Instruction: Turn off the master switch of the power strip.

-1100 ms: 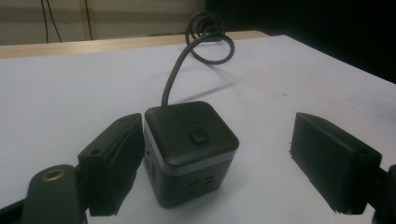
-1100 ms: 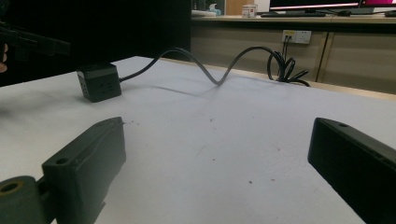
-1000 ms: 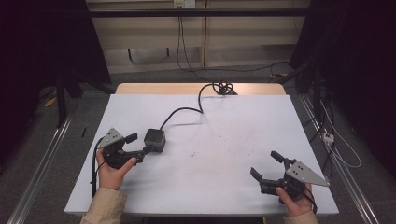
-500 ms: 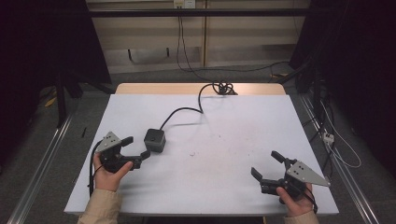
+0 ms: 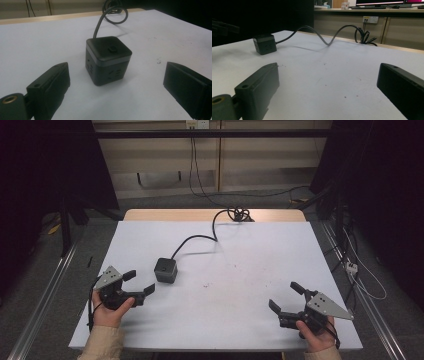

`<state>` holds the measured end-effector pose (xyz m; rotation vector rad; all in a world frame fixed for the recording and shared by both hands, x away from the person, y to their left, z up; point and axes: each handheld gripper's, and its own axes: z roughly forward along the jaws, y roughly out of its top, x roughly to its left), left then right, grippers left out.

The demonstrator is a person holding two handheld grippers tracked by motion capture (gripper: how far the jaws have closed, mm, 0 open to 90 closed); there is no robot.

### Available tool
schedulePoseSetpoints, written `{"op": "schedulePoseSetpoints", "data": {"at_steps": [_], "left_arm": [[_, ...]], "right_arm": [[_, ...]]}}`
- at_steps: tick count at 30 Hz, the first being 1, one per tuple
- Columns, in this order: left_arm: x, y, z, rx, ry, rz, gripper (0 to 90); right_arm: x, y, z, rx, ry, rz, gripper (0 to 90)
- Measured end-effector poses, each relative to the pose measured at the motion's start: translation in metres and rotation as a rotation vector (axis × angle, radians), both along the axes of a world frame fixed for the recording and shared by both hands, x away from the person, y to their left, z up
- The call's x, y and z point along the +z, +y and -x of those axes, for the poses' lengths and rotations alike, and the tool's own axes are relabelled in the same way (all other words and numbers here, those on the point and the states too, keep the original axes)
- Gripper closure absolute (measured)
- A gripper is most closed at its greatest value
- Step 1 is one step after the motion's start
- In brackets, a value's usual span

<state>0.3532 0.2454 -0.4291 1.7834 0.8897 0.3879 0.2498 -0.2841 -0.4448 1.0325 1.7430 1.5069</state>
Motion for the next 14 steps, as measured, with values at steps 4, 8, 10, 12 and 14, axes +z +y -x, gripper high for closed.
{"op": "schedulePoseSetpoints", "data": {"at_steps": [4, 8, 10, 12, 14], "left_arm": [[-0.0022, 0.0048, 0.0028, -0.002, 0.0, -0.005, 6.5], [-0.0043, 0.0077, 0.0053, 0.005, 0.006, 0.006, 6.5], [-0.0051, 0.0085, 0.0055, 0.011, 0.006, 0.01, 6.2], [-0.0058, 0.0086, 0.0055, 0.004, 0.003, 0.001, 5.9], [-0.0063, 0.0073, 0.0055, 0.003, 0.004, -0.001, 5.9]], "right_arm": [[-0.0004, 0.0004, -0.0002, 0.0, 0.002, 0.002, 3.6], [-0.0007, 0.001, -0.0002, 0.001, 0.004, 0.002, 3.6], [-0.0009, 0.0011, -0.0003, 0.001, 0.005, 0.001, 3.6], [-0.0012, 0.0012, -0.0007, 0.003, 0.005, 0.003, 3.6], [-0.0015, 0.0014, -0.0012, 0.003, 0.007, 0.005, 3.6]]}}
